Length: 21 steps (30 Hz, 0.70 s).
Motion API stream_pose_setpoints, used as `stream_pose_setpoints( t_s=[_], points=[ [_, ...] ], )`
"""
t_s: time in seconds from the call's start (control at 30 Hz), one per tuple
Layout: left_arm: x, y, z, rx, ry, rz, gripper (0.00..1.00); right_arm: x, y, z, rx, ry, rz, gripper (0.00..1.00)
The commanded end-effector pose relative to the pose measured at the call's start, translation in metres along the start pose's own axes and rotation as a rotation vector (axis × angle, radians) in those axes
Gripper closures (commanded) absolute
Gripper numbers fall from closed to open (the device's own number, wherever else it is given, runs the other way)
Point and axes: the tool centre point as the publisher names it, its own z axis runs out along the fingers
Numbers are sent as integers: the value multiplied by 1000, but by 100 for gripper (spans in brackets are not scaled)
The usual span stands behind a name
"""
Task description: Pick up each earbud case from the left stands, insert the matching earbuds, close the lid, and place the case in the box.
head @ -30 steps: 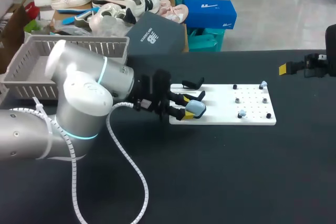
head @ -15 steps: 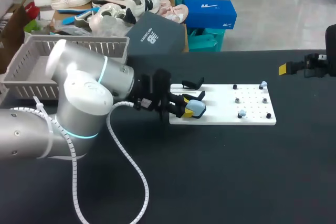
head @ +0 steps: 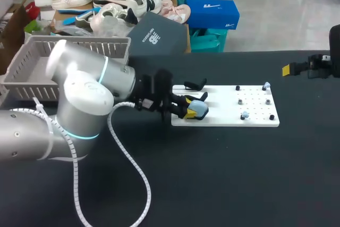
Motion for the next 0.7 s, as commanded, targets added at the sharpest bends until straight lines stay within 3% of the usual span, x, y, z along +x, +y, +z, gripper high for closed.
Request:
stream_pose_setpoints(
  t_s=[0.03,0.43,0.57,0.7],
  points=[
    [-2,2,-3,-4,-17,-6,100,0,0,0,0,0,0,0],
    [-26,15,-30,-106,-99,-53,100,0,0,0,0,0,0,0],
    [-41,15,-38,-175,-141,-59,100,-10,18,-4,3,44,-59,0],
    [-58,11,-40,-189,-164,-50,100,-6,34,3,-35,64,-109,0]
  ],
)
